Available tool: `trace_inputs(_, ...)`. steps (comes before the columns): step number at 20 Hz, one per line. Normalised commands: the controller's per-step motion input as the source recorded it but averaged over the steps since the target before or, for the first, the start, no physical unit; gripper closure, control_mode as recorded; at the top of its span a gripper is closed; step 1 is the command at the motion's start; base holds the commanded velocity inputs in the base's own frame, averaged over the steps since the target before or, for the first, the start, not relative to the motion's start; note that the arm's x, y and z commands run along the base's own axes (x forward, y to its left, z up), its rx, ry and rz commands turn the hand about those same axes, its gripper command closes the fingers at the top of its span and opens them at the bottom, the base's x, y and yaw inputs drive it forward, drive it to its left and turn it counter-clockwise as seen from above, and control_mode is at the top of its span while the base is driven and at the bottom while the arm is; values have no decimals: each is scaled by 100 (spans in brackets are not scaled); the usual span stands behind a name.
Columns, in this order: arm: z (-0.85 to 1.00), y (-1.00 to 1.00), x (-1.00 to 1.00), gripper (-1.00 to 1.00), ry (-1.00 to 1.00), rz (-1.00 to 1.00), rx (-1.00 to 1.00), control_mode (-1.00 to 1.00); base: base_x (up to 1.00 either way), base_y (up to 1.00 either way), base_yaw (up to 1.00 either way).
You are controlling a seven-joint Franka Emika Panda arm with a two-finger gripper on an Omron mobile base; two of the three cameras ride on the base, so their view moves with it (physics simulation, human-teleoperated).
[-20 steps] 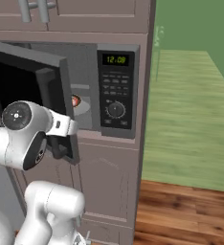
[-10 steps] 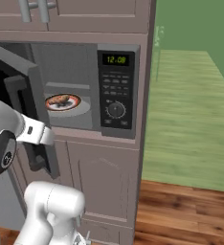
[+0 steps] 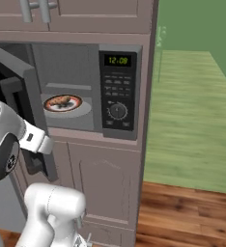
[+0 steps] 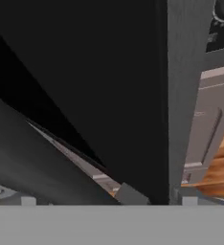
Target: Retrieve the reheated potato from the microwave, then place the potato, cheese, and condiment on the cutting board.
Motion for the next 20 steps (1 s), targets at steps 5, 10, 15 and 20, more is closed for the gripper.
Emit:
trace_inputs(5, 25, -94, -100, -100, -2, 12, 28, -100, 0, 0, 0)
trace_inputs(10, 28, -65, -100, -100, -1, 26, 27, -100, 0, 0, 0)
trace_inputs(15, 38, -75, -65, -100, -7, 20, 20, -100, 0, 0, 0)
trace_inputs(20, 2, -54, 67, -100, -1, 16, 24, -100, 0, 0, 0)
